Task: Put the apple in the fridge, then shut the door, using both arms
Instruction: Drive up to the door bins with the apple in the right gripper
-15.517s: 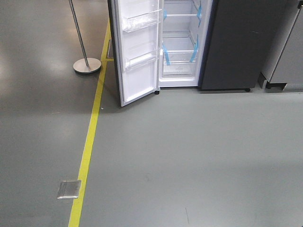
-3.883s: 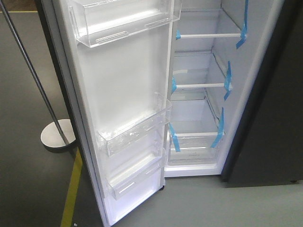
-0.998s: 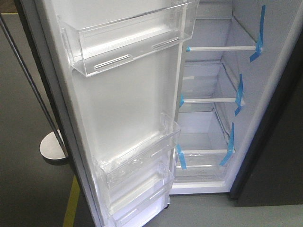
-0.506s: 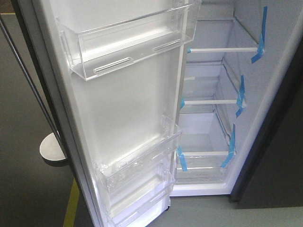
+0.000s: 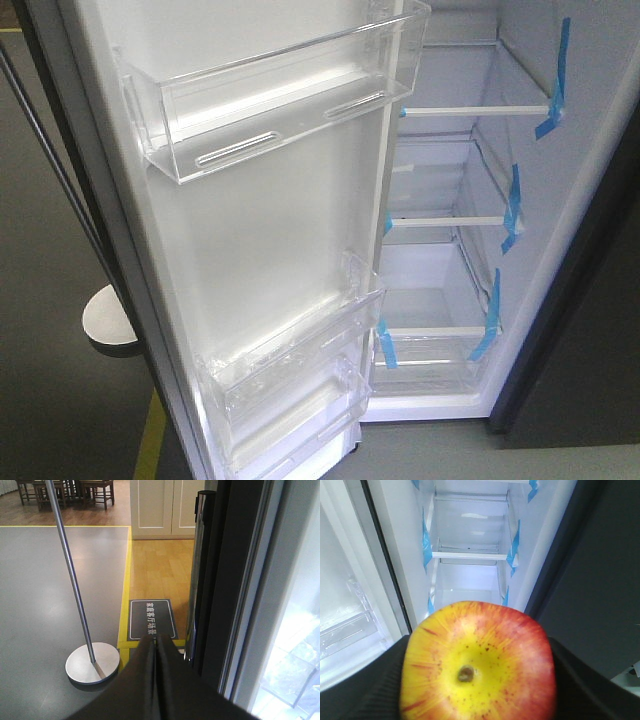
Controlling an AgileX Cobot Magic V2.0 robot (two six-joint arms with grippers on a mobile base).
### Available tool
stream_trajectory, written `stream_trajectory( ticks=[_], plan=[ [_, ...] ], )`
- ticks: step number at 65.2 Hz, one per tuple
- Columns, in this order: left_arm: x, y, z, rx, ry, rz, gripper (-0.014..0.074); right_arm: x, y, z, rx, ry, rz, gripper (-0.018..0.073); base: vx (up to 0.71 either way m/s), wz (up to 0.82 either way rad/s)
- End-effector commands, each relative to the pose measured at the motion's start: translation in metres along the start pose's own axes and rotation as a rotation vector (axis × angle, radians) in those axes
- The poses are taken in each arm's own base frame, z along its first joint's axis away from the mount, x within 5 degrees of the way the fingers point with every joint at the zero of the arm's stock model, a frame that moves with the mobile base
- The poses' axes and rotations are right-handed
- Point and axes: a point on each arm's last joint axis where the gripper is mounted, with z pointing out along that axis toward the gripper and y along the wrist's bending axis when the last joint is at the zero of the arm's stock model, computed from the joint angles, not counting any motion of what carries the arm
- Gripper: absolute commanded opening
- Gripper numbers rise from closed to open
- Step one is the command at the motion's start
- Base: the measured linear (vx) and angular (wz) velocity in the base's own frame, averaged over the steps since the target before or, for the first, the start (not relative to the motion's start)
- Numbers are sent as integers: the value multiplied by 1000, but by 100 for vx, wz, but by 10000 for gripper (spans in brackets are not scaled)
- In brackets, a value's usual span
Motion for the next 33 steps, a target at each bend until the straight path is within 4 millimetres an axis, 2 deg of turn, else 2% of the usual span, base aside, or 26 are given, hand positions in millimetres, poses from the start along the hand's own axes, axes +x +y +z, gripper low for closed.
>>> stream_trajectory(
  ticks=[1, 33],
  plan=[
    [-1, -1, 1, 16, -66, -10, -6, -15, -1, -7, 10, -113, -5, 215, 3, -2],
    [-1, -1, 1, 16, -66, -10, -6, -15, -1, -7, 10, -113, -5, 215, 2, 0]
  ],
)
